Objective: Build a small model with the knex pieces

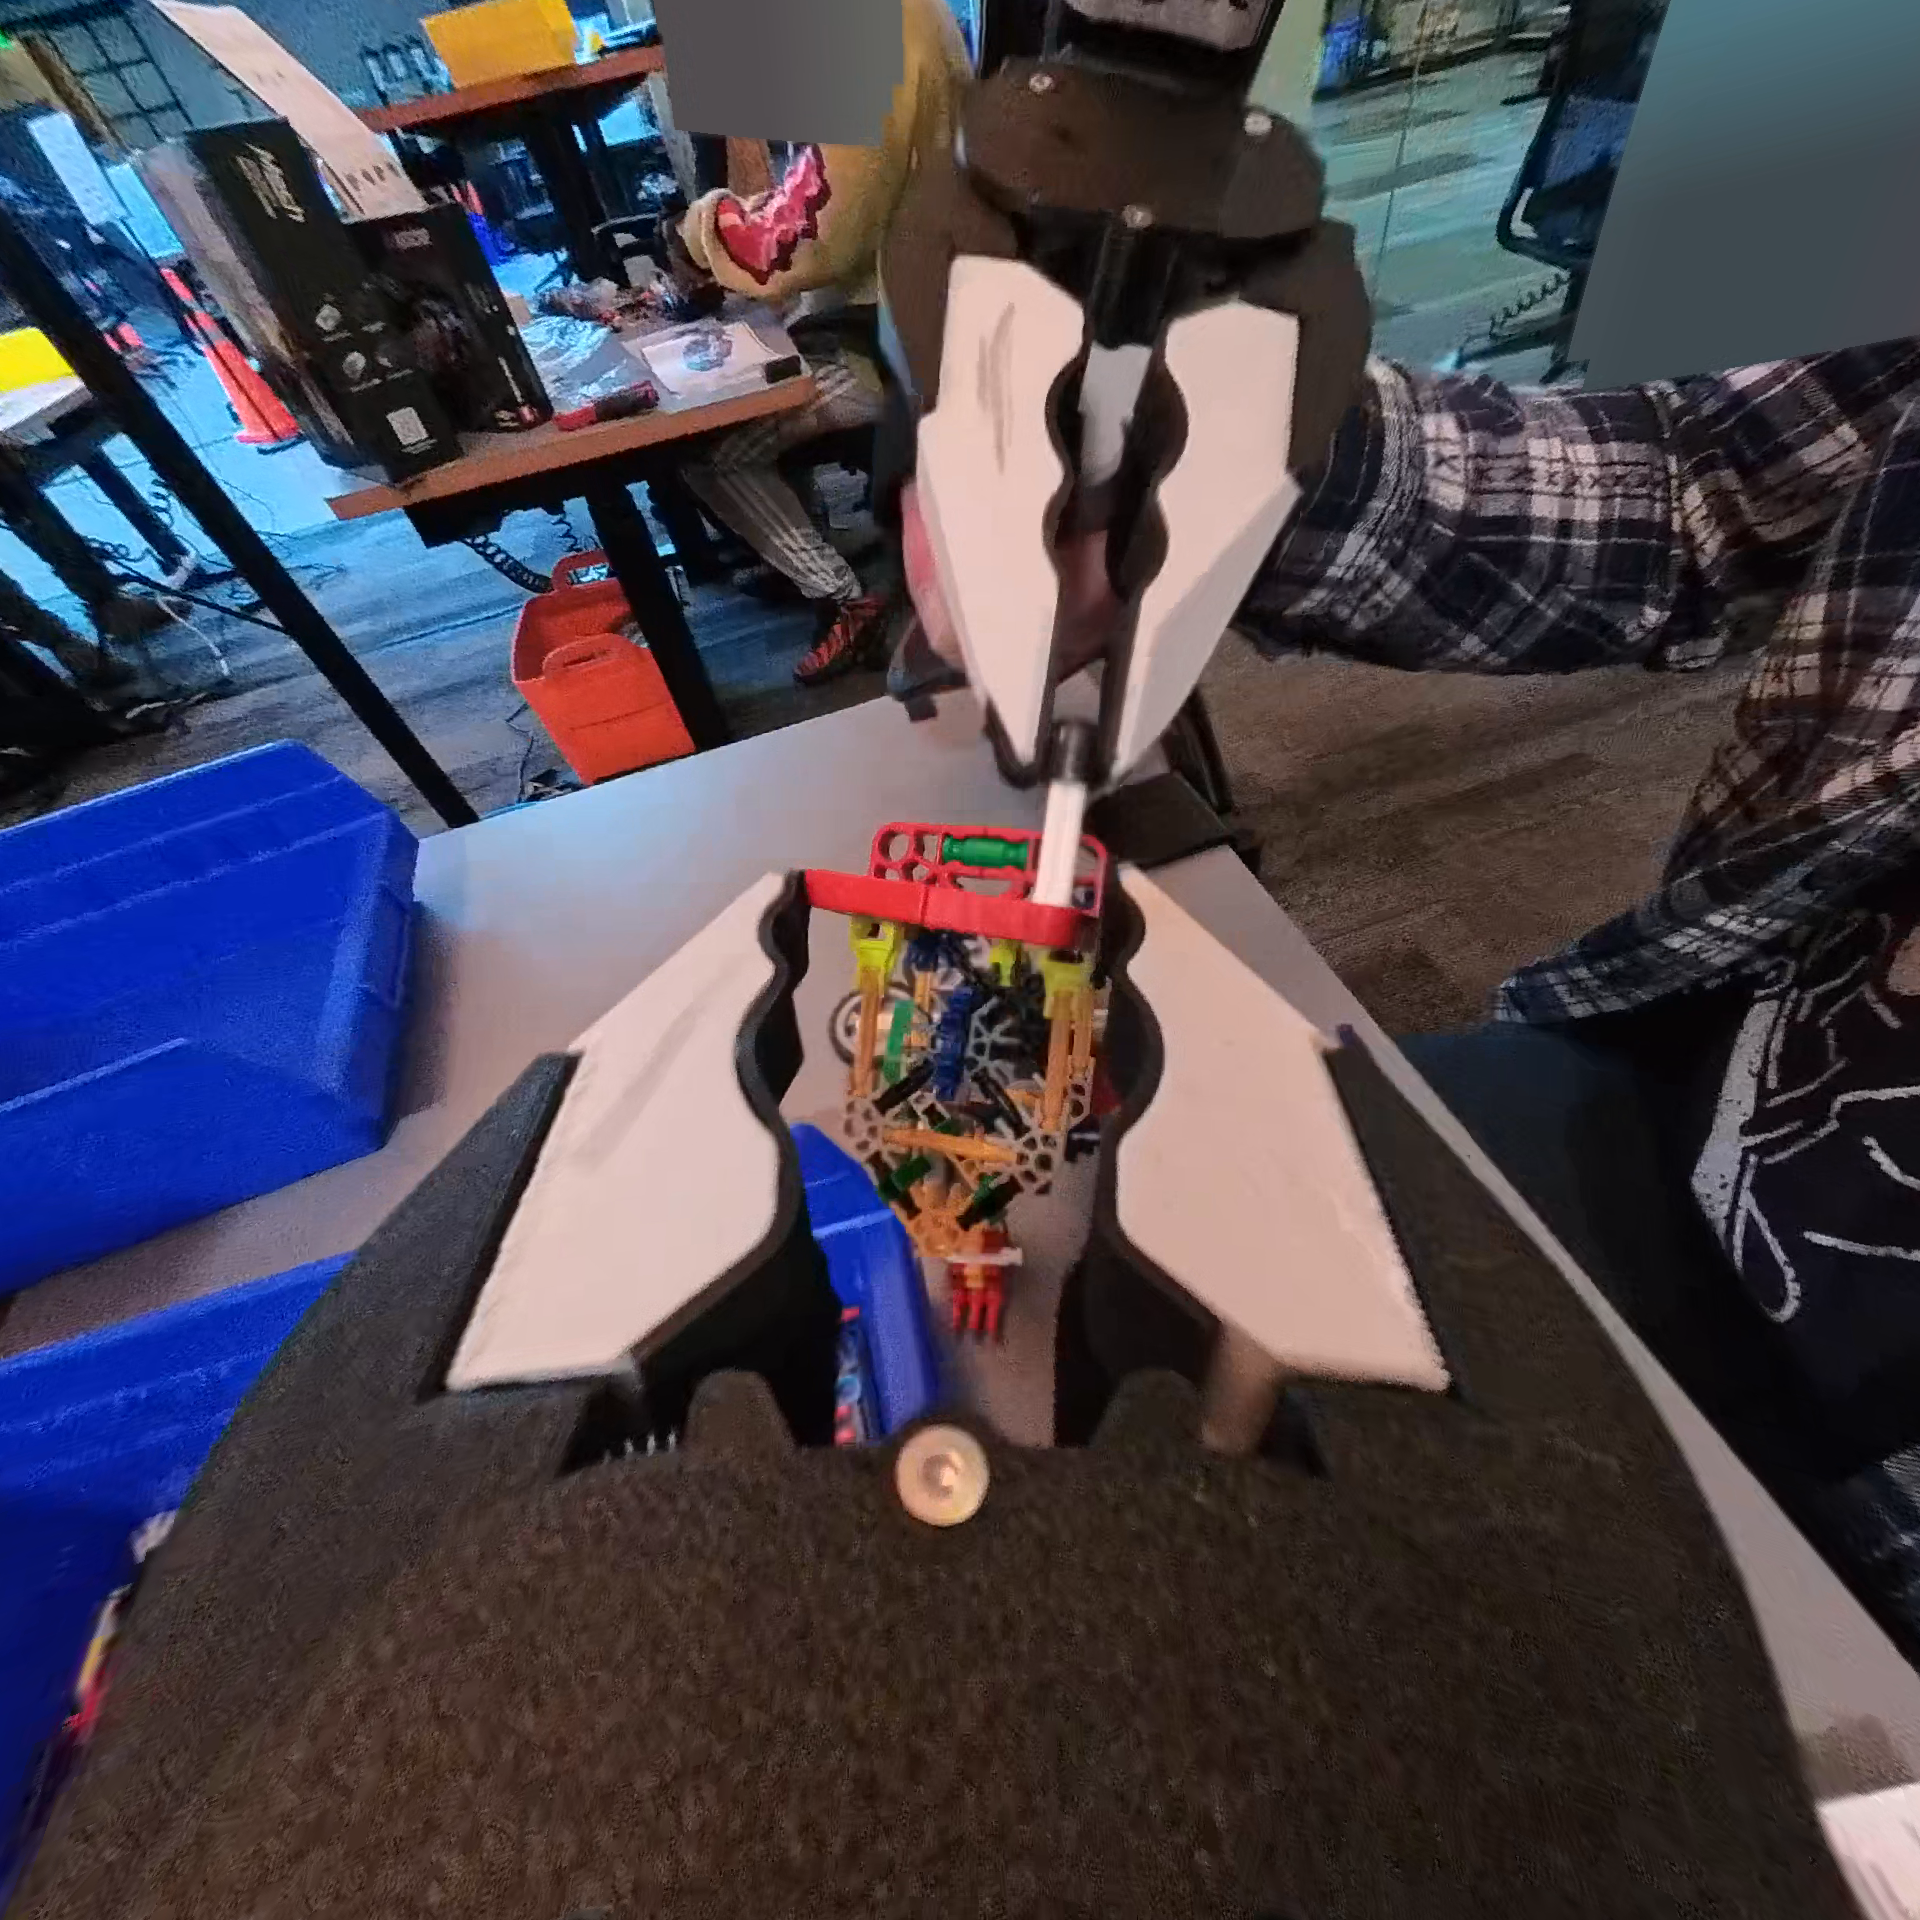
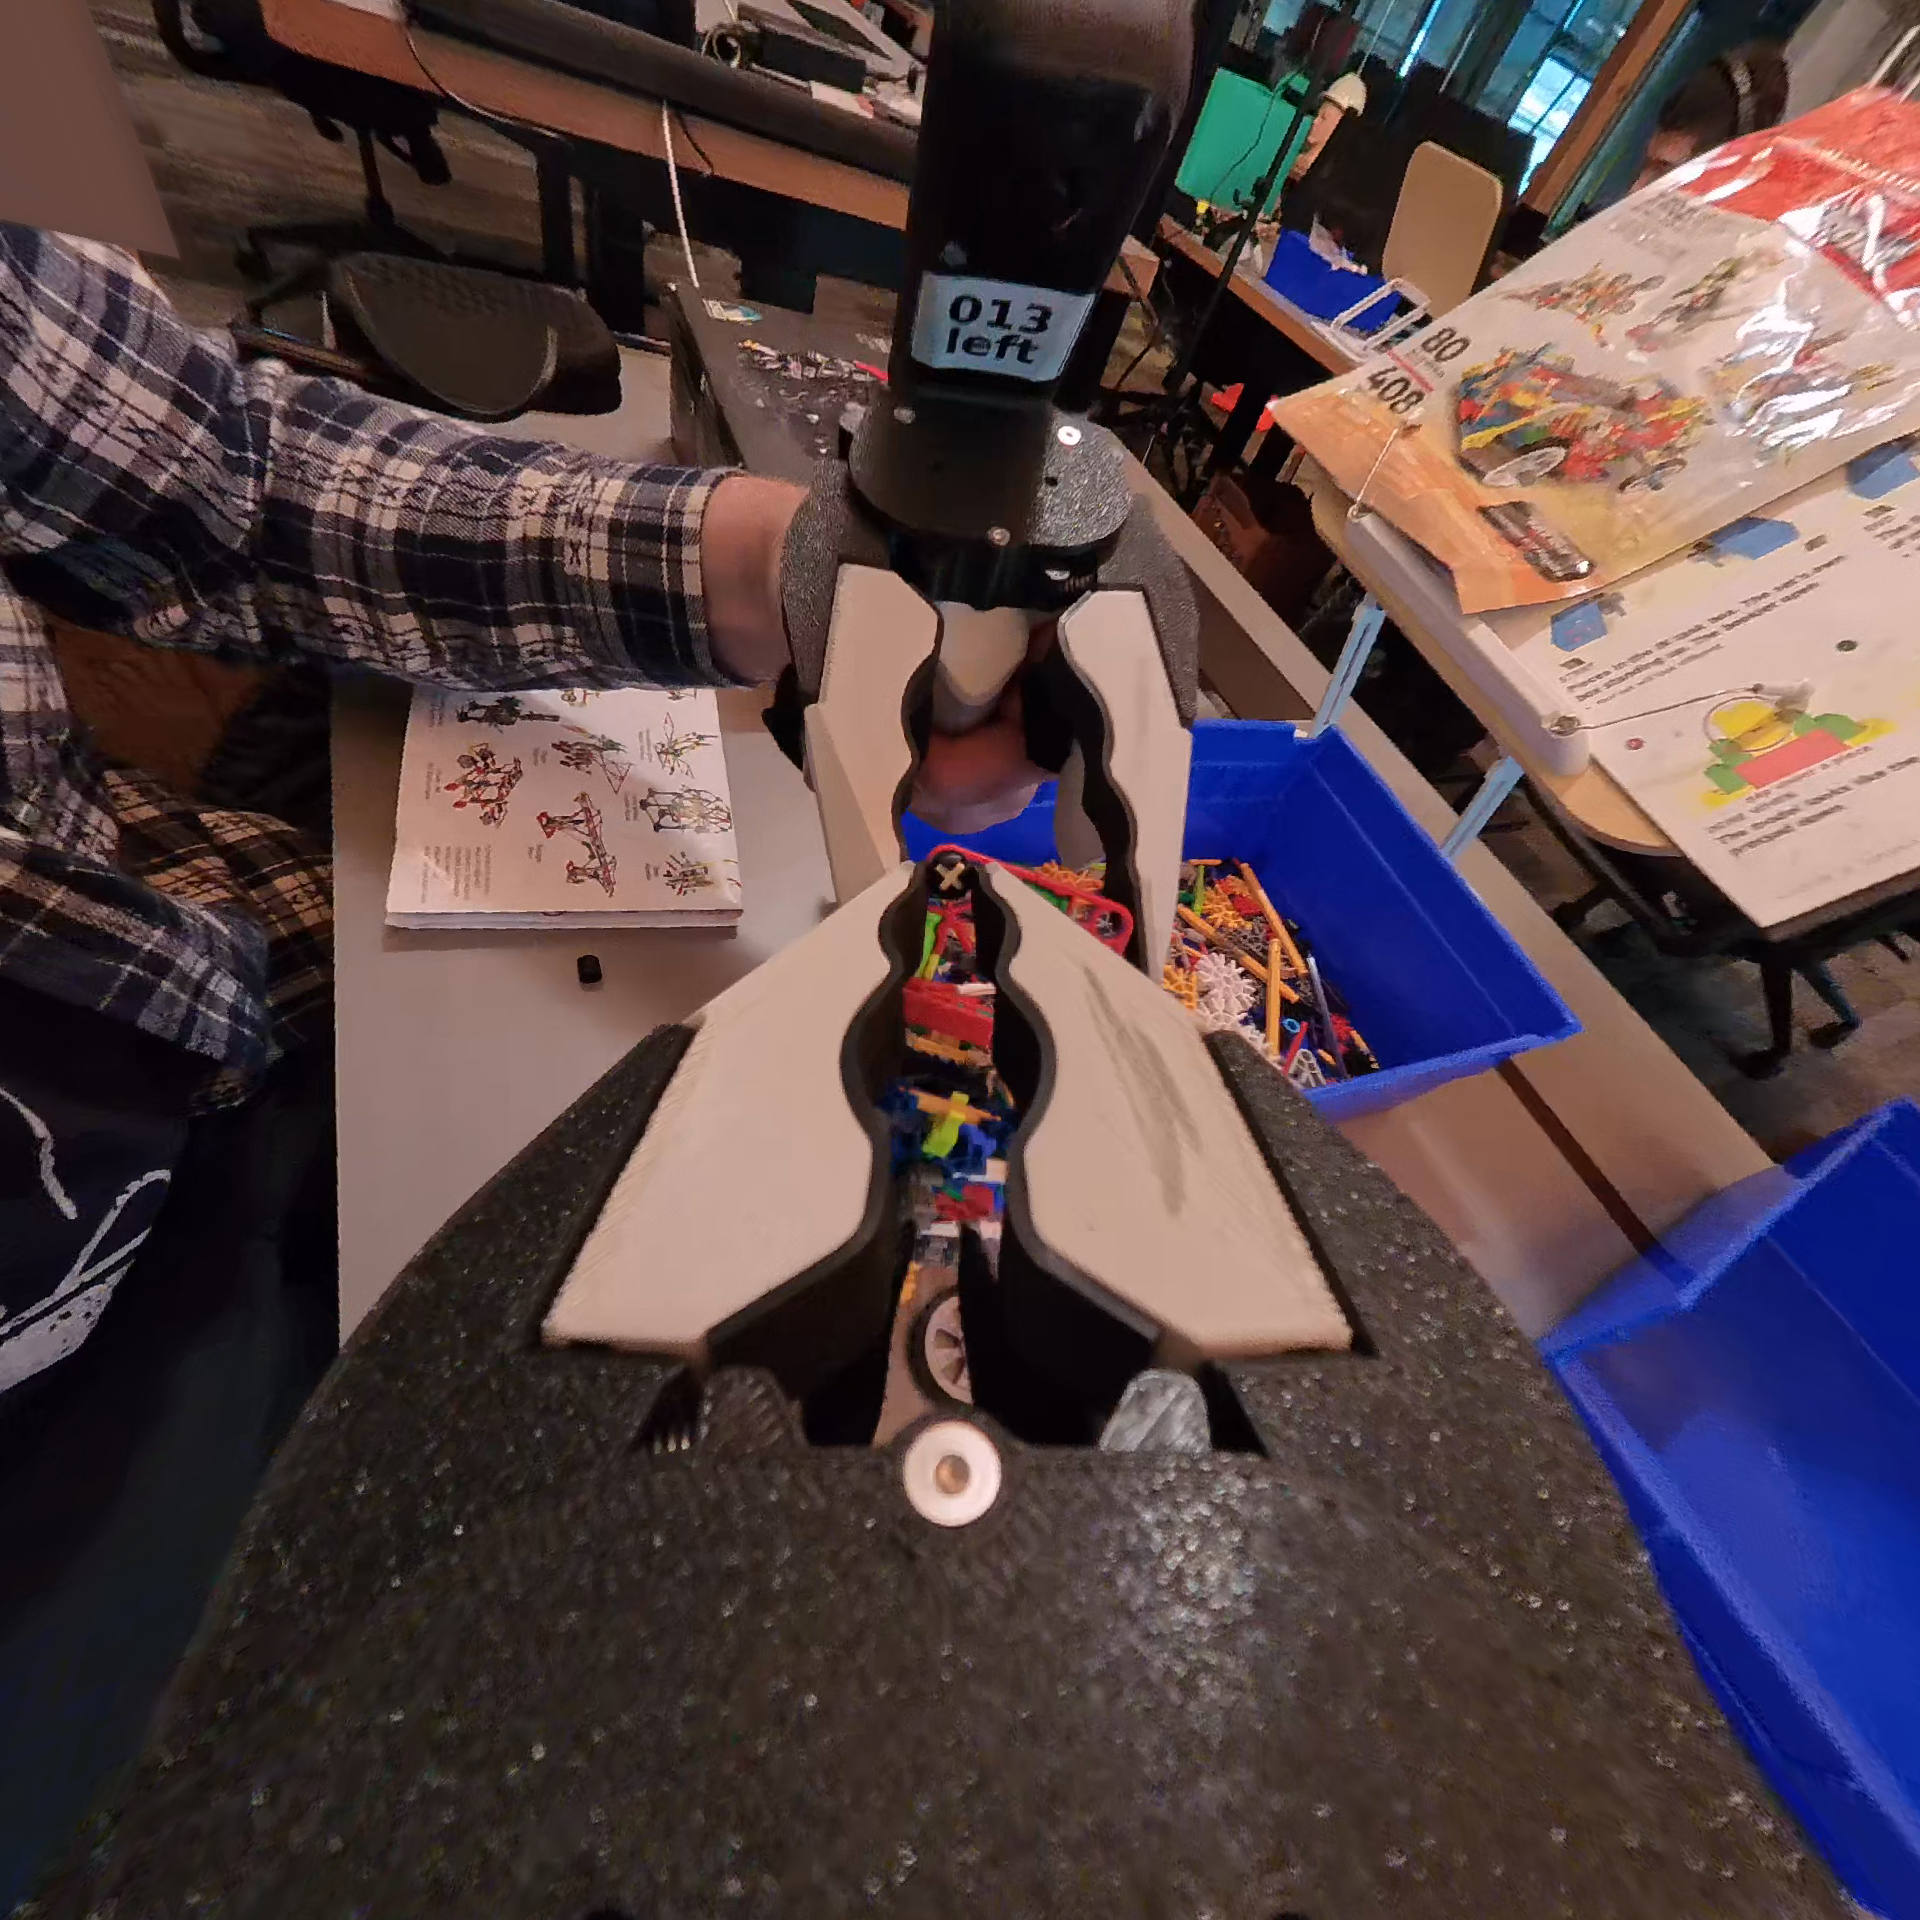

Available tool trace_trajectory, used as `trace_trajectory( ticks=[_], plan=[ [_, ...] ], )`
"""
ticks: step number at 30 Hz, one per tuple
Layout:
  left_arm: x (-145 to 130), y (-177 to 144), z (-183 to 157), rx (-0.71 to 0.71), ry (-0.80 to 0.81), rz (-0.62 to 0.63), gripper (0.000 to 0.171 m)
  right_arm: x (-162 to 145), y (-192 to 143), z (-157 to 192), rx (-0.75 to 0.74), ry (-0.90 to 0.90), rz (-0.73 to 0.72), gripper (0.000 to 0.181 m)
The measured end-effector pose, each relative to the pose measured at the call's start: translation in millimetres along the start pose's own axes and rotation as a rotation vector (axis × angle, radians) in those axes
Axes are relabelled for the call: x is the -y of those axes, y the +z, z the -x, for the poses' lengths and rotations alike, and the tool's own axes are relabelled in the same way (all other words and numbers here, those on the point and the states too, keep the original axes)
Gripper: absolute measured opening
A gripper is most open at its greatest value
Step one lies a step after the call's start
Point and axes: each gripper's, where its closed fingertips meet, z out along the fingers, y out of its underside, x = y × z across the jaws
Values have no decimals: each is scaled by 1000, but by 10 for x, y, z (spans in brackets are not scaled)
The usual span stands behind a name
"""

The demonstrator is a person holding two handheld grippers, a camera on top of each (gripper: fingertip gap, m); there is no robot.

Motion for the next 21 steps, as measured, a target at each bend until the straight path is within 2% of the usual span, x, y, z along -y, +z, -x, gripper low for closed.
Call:
trace_trajectory(
  ticks=[4, 6, 12, 16, 19, 21],
  plan=[
    [-34, -54, 42, 23, -17, 27, 55, 138, -222, -133, -44, 27, -54, 8],
    [-30, -51, 75, 62, -16, 32, 64, 168, -282, -195, -58, 49, -81, 7],
    [-18, -38, 78, 129, 17, 47, 70, 165, -274, -257, -55, 116, -129, 7],
    [139, -202, 194, 241, 53, -5, 67, 219, -245, -298, -42, 157, -176, 7],
    [350, -388, 250, 386, 184, -23, 61, 293, -200, -303, -32, 147, -188, 7],
    [472, -441, 202, 431, 275, -15, 53, 358, -157, -281, -17, 135, -190, 7]
  ],
)
